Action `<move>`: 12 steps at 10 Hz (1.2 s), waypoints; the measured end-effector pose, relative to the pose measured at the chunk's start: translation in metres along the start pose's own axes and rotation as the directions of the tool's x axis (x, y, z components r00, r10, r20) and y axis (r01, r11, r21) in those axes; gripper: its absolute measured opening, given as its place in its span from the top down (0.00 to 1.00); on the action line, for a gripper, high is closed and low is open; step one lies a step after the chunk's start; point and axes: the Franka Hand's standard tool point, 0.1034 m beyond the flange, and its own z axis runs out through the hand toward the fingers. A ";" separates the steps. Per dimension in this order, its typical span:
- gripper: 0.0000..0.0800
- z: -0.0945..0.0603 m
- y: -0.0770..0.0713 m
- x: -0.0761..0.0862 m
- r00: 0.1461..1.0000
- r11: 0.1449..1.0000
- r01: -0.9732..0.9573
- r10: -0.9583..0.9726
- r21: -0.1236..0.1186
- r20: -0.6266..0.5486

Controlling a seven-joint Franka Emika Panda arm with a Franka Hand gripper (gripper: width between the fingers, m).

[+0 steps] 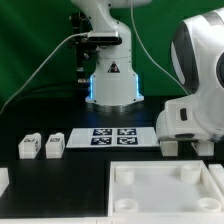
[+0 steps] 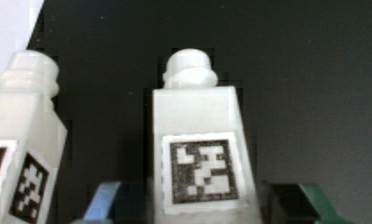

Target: Assemble one leg

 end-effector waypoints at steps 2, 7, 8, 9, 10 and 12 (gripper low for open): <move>0.64 0.000 0.000 0.000 1.000 1.000 0.000 0.000 0.000 0.000; 0.64 0.000 0.000 0.000 1.000 1.000 0.000 0.000 0.000 0.000; 0.64 -0.005 0.001 -0.001 1.000 1.000 0.005 -0.005 -0.003 0.001; 0.64 -0.027 0.003 -0.006 1.000 1.000 0.015 -0.015 0.000 -0.021; 0.64 -0.056 0.007 -0.014 0.996 0.999 0.041 -0.040 0.004 -0.076; 0.64 -0.104 0.016 -0.043 0.992 0.998 0.068 -0.067 0.000 -0.108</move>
Offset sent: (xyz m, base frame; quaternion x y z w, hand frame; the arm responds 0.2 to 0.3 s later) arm 0.0000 0.0000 0.0000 0.0000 0.0000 0.0000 1.0000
